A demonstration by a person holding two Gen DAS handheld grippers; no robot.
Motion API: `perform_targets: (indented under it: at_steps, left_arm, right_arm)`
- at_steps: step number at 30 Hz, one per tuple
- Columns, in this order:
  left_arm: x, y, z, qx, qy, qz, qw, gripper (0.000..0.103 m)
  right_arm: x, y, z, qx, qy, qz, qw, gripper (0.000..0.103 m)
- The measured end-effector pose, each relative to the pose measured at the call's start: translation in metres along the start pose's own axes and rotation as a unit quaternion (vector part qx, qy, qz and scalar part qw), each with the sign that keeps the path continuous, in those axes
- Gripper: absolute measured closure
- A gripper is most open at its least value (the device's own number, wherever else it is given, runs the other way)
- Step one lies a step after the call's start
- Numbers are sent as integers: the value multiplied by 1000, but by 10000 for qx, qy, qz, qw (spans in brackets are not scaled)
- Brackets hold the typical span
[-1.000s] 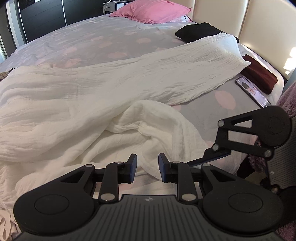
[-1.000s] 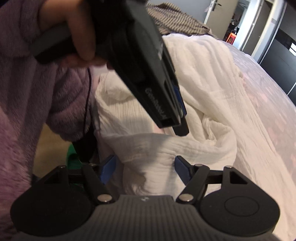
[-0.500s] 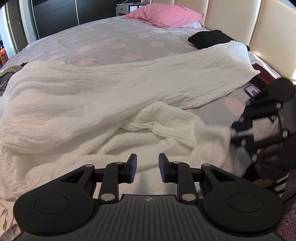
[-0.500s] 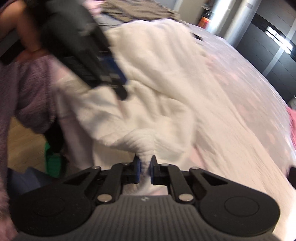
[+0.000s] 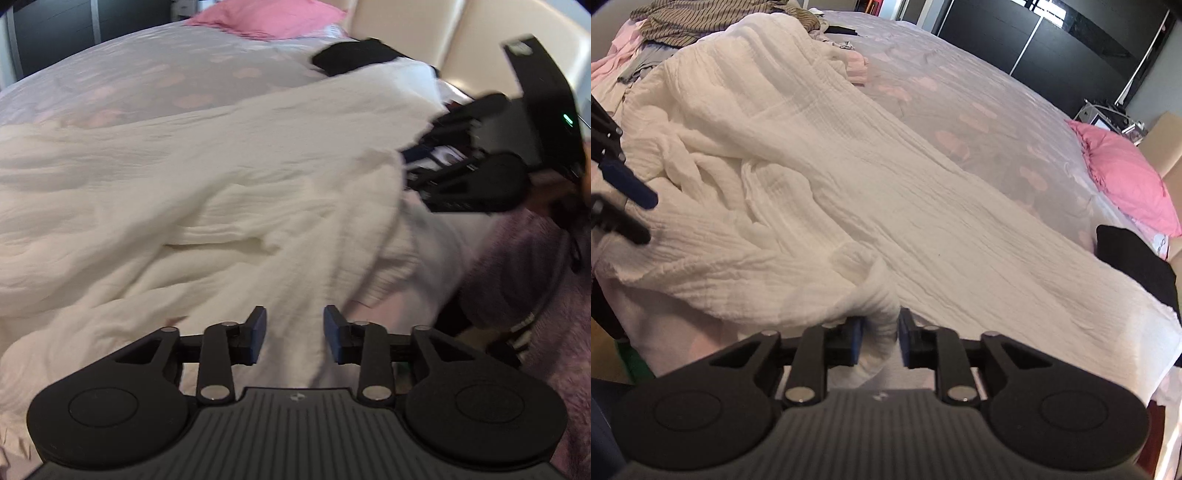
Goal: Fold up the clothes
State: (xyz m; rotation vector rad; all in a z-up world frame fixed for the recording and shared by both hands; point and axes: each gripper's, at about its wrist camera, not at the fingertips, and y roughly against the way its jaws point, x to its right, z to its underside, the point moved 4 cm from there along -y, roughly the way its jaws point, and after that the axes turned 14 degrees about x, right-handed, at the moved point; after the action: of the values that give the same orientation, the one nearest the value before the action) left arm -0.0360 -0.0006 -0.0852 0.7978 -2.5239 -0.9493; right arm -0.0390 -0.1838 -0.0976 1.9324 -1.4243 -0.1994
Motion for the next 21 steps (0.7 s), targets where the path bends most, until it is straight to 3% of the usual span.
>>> perform_targets:
  at_steps: [4, 8, 10, 12, 15, 17, 21]
  left_arm:
    - [19, -9, 7, -182, -387, 104, 9990, 55]
    - [21, -22, 14, -458, -649, -208, 9966, 55]
    - [18, -27, 17, -593, -658, -323, 9955, 59]
    - [15, -31, 17, -710, -611, -313, 9951, 75]
    - [13, -33, 16, -766, -587, -302, 9949, 87]
    - [14, -34, 15, -782, -591, -239, 9949, 90]
    - [15, -35, 16, -815, -627, -197, 9945, 90]
  right_arm:
    - [3, 9, -2, 95, -149, -108, 9998, 74]
    - [-5, 17, -2, 206, -67, -205, 9996, 68]
    - [-13, 21, -1, 251, 86, -278, 9993, 62]
    - [-20, 26, 0, 313, 239, -337, 9987, 61]
    - [-27, 33, 0, 416, 367, -405, 9976, 57]
    - [-30, 36, 0, 365, 325, -557, 9972, 57]
    - [-46, 34, 10, -172, 278, -1258, 9915, 57]
